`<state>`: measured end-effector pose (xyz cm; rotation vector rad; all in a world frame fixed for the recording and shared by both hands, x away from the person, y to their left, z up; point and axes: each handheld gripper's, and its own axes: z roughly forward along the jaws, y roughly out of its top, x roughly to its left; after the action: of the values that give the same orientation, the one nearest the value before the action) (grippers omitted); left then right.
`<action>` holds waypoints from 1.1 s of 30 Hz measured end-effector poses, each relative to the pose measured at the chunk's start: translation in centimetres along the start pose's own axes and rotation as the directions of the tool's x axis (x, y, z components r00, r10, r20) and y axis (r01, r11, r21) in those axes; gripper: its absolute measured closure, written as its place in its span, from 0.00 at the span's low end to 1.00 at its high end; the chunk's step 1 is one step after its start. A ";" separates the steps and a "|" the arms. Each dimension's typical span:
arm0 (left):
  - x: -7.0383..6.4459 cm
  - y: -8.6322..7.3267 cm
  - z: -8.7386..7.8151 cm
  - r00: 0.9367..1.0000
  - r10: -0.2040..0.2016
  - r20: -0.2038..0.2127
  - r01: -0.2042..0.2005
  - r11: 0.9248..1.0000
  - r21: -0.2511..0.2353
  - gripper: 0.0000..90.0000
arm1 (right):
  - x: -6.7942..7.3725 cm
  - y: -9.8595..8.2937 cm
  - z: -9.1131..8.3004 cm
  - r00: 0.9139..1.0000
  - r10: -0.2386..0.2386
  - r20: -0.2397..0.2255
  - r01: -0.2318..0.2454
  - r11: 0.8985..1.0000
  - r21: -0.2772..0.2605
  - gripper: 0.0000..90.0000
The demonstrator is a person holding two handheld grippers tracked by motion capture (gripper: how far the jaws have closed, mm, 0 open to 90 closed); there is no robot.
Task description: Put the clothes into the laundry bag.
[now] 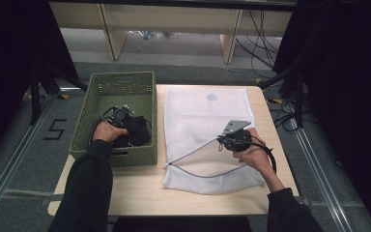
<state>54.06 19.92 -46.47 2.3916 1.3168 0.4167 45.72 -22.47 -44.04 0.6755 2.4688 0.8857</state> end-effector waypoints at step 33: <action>2.5 -0.8 0.7 0.998 0.055 0.044 -0.052 0.997 -0.059 0.09 | 0.2 0.0 0.3 1.000 -0.016 -0.010 0.016 1.000 0.013 0.98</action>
<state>55.01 22.29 -47.28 2.3789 1.2072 0.4068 45.73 -22.24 -44.32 0.6570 2.4874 0.8695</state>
